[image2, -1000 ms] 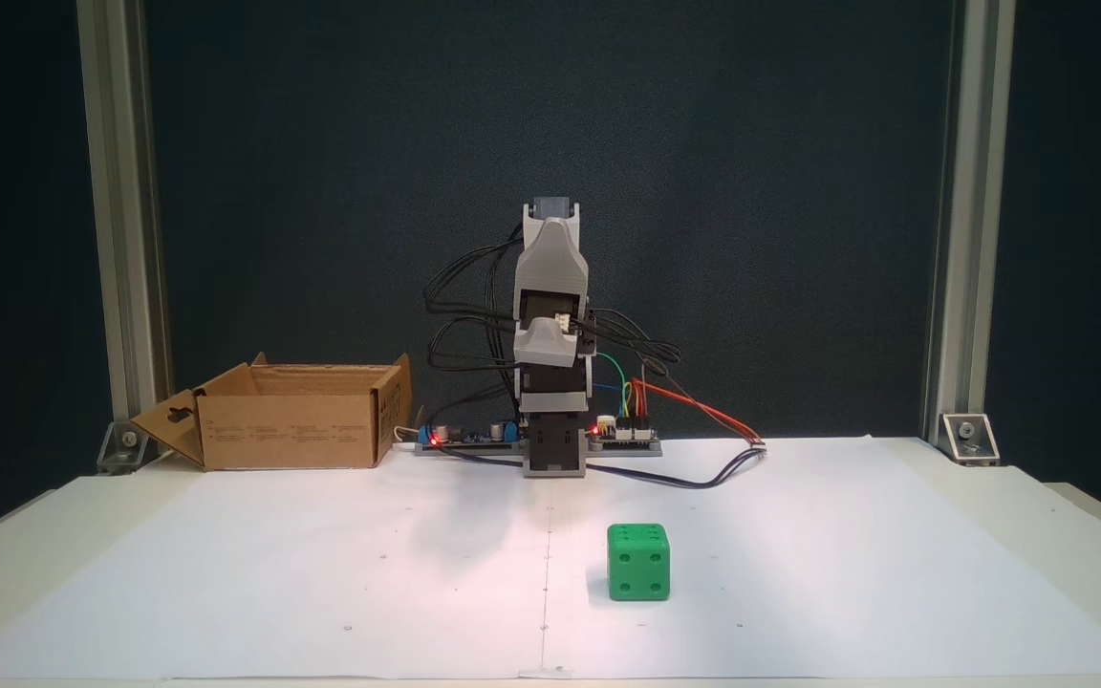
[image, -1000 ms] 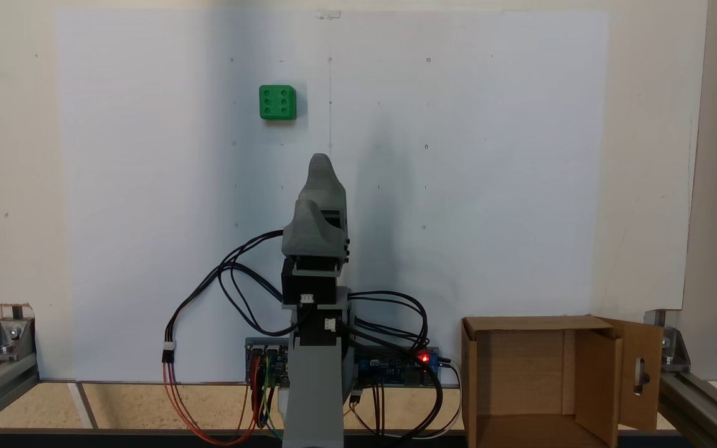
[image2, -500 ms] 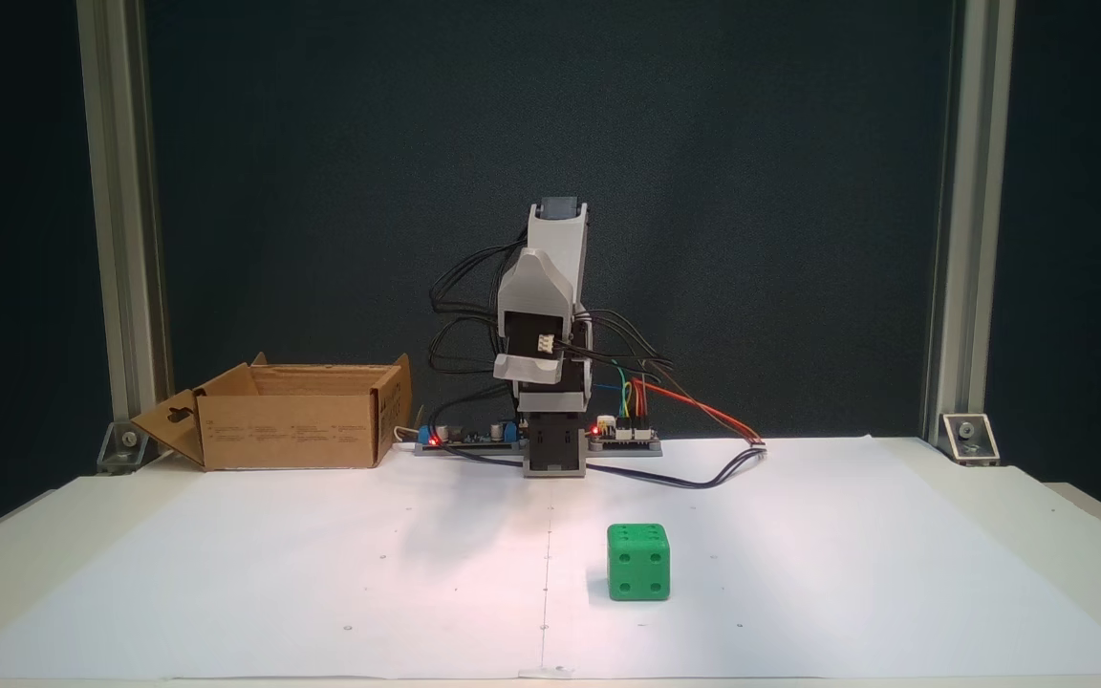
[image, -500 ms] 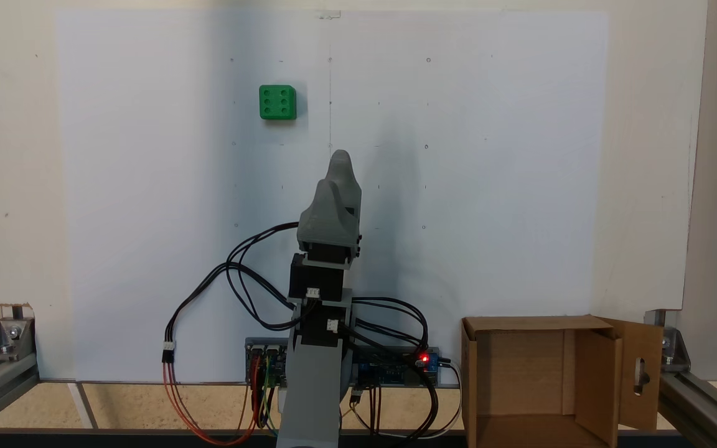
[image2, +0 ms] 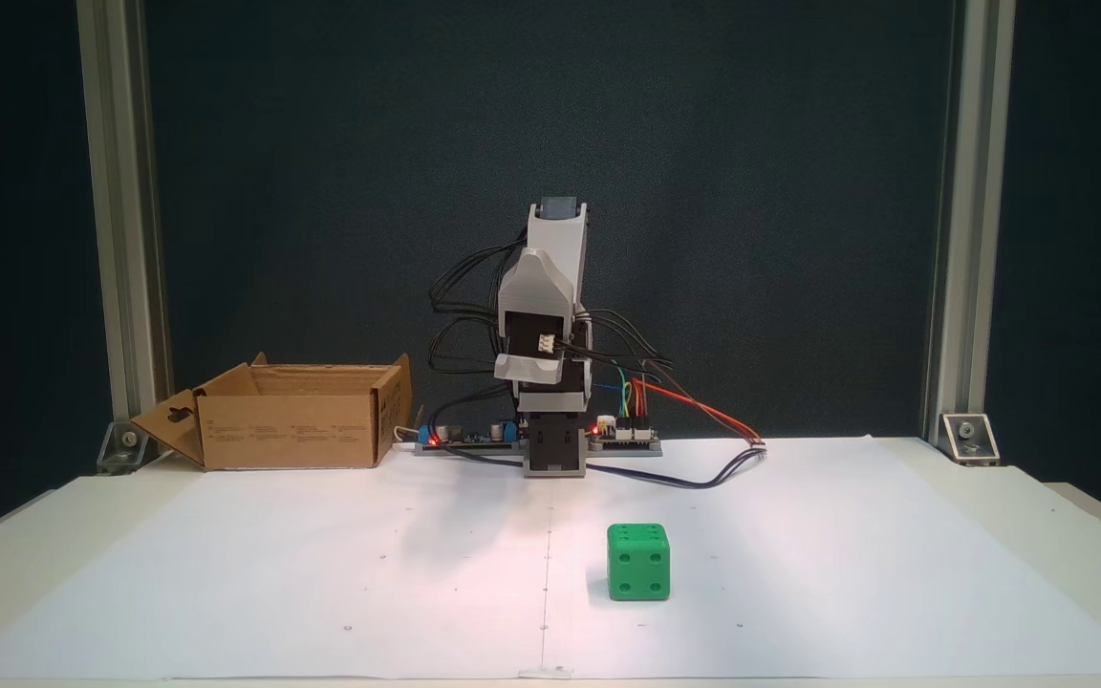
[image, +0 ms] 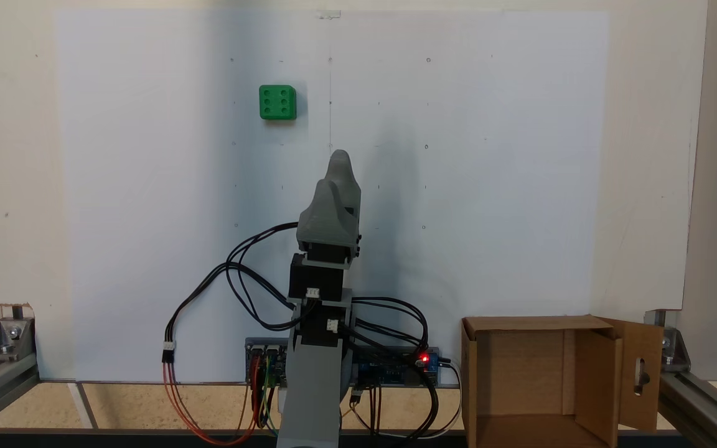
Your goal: Grasp a green dice and put it in the bin.
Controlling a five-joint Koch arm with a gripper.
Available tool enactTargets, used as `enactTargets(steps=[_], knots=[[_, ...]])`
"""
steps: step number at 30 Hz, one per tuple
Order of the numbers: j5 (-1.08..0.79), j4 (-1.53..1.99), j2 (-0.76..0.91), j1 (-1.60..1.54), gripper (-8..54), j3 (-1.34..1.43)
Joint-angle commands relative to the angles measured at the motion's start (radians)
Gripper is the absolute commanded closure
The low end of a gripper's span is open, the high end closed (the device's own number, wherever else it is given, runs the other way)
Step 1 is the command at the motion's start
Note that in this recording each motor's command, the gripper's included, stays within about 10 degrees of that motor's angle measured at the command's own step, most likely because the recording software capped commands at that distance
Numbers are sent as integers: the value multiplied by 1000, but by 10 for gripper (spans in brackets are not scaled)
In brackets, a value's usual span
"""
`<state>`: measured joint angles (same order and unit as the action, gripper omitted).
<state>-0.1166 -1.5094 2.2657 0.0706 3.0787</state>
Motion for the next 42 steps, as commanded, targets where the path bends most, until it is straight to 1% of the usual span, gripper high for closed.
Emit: enactTargets(steps=[1, 14, 16, 22, 26, 27, 30, 34, 37, 42], knots=[[-46, -11, 100, 0, 8, 52], [-51, 11, 100, -17, 25, 29], [-51, 173, 100, -18, 28, -51], [-49, 580, 100, -28, 25, -425], [-43, 842, 86, -80, 23, -571], [-31, 912, 87, -101, 23, -607], [101, 1121, 86, -140, 25, -739], [201, 1379, 86, -222, 25, -864], [238, 1586, 84, -242, 37, -956], [253, 1909, -9, -244, 40, -1101]])
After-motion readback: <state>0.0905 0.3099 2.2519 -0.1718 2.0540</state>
